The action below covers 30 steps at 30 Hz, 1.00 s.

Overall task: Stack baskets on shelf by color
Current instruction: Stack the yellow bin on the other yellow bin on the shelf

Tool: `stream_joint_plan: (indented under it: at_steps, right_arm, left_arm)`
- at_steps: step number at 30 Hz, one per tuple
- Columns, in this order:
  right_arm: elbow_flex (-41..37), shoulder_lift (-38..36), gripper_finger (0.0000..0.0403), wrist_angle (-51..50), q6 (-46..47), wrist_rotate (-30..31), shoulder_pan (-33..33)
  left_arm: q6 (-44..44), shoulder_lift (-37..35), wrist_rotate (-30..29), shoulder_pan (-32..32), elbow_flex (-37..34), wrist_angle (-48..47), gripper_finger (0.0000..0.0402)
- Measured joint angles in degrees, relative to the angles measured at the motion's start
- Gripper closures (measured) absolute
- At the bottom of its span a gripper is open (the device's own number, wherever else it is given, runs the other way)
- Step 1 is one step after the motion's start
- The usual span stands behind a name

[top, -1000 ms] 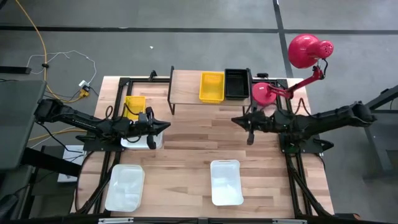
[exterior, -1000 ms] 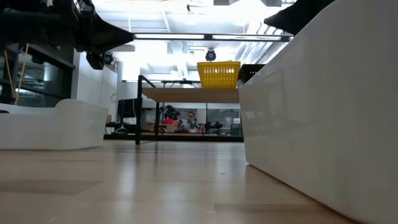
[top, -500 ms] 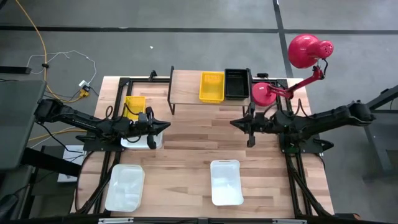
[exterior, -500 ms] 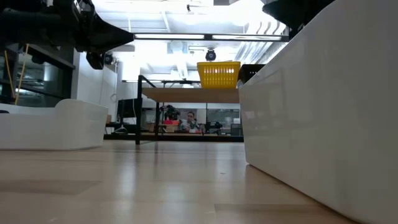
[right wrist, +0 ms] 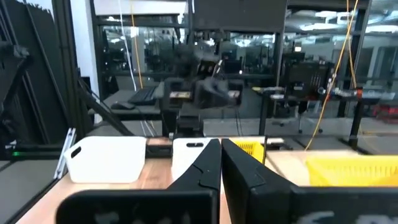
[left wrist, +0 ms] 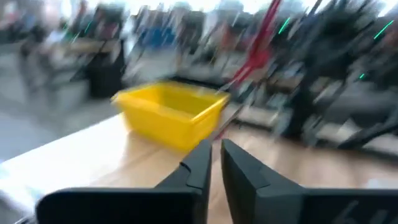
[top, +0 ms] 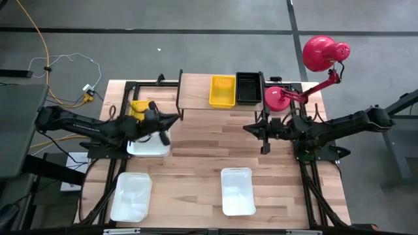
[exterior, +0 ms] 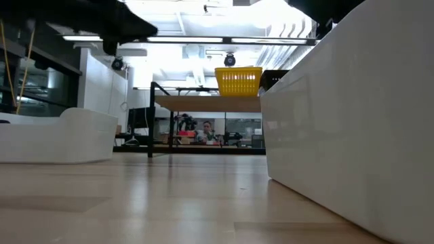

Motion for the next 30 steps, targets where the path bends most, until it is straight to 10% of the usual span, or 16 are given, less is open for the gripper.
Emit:
stream_joint_plan:
  at_steps: [11,30]
  right_arm:
    - [0.0,0.17,0.0402,-1.61,3.4,2.3,0.0]
    - [0.0,0.24,0.0402,-4.02,5.19,4.92,-0.02]
  left_arm:
    - [-11.23,10.61,-12.0,17.69,29.92,-56.79,0.0245]
    - [-27.36,30.79,3.2,33.9,32.57,-69.47,0.0186]
